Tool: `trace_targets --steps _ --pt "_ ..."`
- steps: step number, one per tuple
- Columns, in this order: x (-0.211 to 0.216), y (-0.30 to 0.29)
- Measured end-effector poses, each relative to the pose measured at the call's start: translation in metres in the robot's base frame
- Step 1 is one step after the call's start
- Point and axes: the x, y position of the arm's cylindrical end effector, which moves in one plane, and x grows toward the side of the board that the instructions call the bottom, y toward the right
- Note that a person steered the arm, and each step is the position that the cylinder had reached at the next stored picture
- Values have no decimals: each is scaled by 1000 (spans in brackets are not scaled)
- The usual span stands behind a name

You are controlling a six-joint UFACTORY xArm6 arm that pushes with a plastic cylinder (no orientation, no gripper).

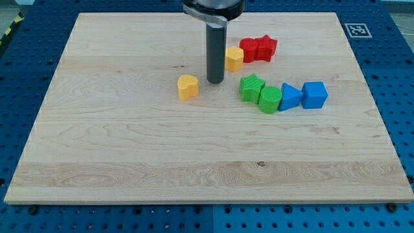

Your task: Move the yellow hexagon to the left side of the board

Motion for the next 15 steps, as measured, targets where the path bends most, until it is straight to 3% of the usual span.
trace_targets --steps 7,15 --pt "-42 94" --pt "-42 45"
